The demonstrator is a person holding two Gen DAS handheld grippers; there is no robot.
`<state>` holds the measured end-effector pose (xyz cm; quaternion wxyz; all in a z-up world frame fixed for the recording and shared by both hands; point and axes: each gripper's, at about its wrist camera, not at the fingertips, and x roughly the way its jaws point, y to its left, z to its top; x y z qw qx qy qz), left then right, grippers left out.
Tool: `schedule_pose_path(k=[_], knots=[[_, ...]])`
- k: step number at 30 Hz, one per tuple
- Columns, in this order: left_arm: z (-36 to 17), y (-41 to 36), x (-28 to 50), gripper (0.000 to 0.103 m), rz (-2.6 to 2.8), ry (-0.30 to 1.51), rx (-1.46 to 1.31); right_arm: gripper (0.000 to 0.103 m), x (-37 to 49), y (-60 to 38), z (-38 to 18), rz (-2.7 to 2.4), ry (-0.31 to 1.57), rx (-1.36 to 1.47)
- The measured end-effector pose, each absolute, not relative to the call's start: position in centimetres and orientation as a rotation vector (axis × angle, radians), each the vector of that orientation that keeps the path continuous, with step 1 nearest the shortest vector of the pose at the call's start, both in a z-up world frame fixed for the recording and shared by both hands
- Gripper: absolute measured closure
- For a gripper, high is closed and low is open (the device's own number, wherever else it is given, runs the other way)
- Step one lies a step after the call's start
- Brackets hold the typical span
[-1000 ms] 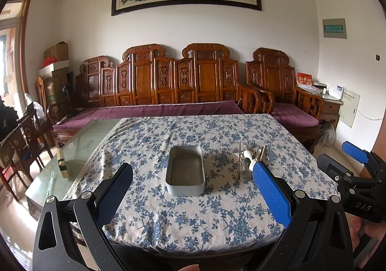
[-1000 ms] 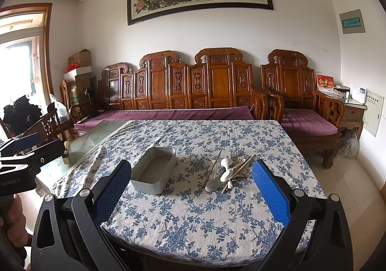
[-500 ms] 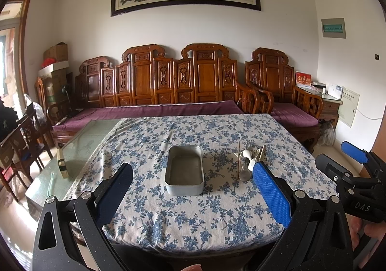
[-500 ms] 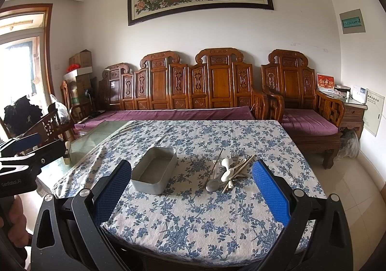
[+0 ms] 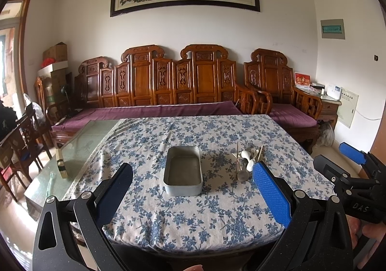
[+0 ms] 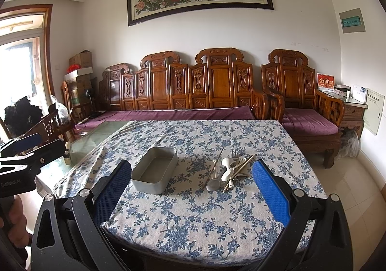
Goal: Organize utensils
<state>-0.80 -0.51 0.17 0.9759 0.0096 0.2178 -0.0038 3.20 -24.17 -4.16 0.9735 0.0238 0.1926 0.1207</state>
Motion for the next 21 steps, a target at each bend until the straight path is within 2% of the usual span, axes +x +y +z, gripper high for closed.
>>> schedule_pose_path(k=[11,21], knots=[[-0.2,-0.4,0.2,0.006,-0.014,0.459,0.018,0.002,3.4,-23.9,-4.5,0.241,0.398,0.050],[-3.6,-0.5,3.7,0.006,-0.021,0.561,0.030,0.002,5.8,-24.7,-6.8,0.237,0.453,0.064]])
